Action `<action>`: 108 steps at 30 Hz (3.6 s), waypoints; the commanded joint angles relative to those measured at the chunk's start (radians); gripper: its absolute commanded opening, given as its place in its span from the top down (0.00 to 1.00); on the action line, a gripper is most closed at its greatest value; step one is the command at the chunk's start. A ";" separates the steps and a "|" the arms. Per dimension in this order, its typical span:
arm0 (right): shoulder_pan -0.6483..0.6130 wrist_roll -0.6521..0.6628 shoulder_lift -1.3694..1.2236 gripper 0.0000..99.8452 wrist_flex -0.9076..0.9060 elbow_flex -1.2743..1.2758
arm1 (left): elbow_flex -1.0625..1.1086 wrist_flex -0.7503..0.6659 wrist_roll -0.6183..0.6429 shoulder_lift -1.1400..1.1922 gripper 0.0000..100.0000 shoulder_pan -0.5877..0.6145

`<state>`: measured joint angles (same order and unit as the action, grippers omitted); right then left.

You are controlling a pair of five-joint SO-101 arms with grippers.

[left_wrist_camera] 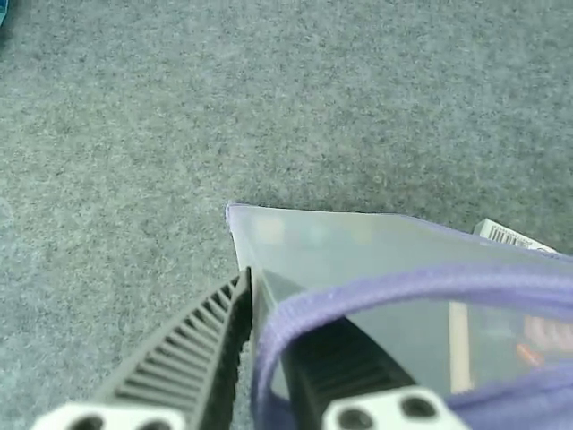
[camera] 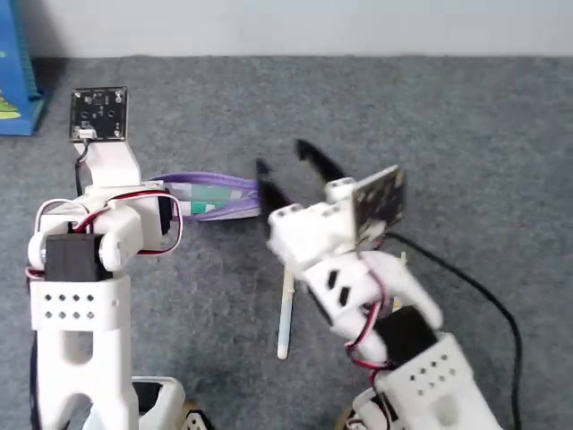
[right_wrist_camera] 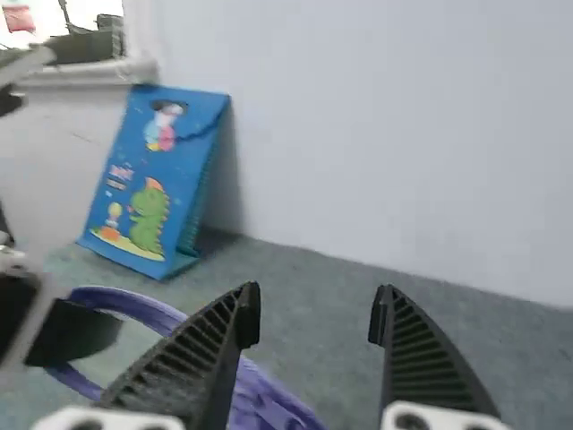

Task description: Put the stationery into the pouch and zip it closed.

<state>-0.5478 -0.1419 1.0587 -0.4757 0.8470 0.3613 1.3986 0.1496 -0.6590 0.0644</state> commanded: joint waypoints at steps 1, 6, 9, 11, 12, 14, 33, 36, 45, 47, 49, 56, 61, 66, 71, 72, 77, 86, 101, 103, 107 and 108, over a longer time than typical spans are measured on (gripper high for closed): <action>0.101 -0.003 -0.054 0.81 -0.245 -0.170 | -0.008 -0.023 0.011 -0.003 0.99 0.000; 0.219 0.063 -0.254 0.81 -0.386 -0.281 | -0.008 -0.023 0.011 -0.003 0.99 0.002; 0.271 0.140 -0.400 0.81 -0.397 -0.327 | -0.008 -0.021 0.011 -0.003 0.99 0.002; 0.291 0.184 -0.512 0.81 -0.394 -0.354 | -0.008 -0.021 0.011 -0.003 0.99 0.002; 0.292 0.207 -0.570 0.81 -0.394 -0.373 | -0.008 -0.021 0.011 -0.003 0.99 0.002; 0.295 0.244 -0.697 0.81 -0.398 -0.419 | -0.008 -0.021 0.011 -0.003 0.99 0.002; 0.286 0.439 -1.426 0.81 -0.412 -0.766 | 0.007 -0.025 0.011 -0.003 0.99 0.002; 0.271 0.439 -1.425 0.81 -0.440 -0.767 | 0.007 -0.025 0.011 -0.003 0.99 0.002; 0.228 0.440 -1.423 0.81 -0.624 -0.825 | 0.008 -0.023 0.011 -0.003 0.99 0.002; 0.228 0.440 -1.423 0.81 -0.682 -0.862 | 0.008 -0.023 0.011 -0.003 0.99 0.002; 0.228 0.440 -1.423 0.81 -0.711 -0.878 | 0.008 -0.023 0.011 -0.003 0.99 0.002; 0.229 0.439 -1.491 0.81 -0.651 -0.873 | 0.008 -0.023 0.011 -0.003 0.99 0.002; 0.229 0.439 -1.560 0.82 -0.633 -0.885 | 0.010 -0.021 0.011 -0.003 0.99 0.002; 0.236 0.439 -1.560 1.00 -0.644 -0.904 | 0.018 -0.025 0.011 -0.005 0.99 0.002; 0.275 0.434 -1.543 0.99 -0.722 -0.976 | 0.018 -0.028 0.011 -0.005 0.99 0.002; 0.289 0.433 -1.526 0.99 -0.737 -0.980 | 0.018 -0.028 0.011 -0.005 0.99 0.002; 0.332 0.430 -1.388 0.99 -0.756 -0.951 | 0.018 -0.028 0.011 -0.005 0.99 0.002; 0.331 0.430 -1.030 0.99 -0.720 -0.727 | 0.019 -0.029 0.011 -0.005 0.99 0.002; 0.292 0.143 -0.338 0.99 -0.578 -0.402 | 0.048 -0.055 0.011 -0.005 0.99 0.002; 0.255 0.106 -0.246 0.99 -0.568 -0.377 | 0.059 -0.066 0.011 -0.005 0.99 0.002; 0.180 0.040 -0.081 0.99 -0.455 -0.295 | 0.054 -0.060 0.011 -0.005 0.99 0.002; 0.159 0.031 -0.047 0.99 -0.417 -0.270 | 0.054 -0.060 0.011 -0.005 0.99 0.002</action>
<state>-0.3376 -0.0713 0.8945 -0.9897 0.5554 0.4212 1.3587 0.1496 -0.6728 0.0660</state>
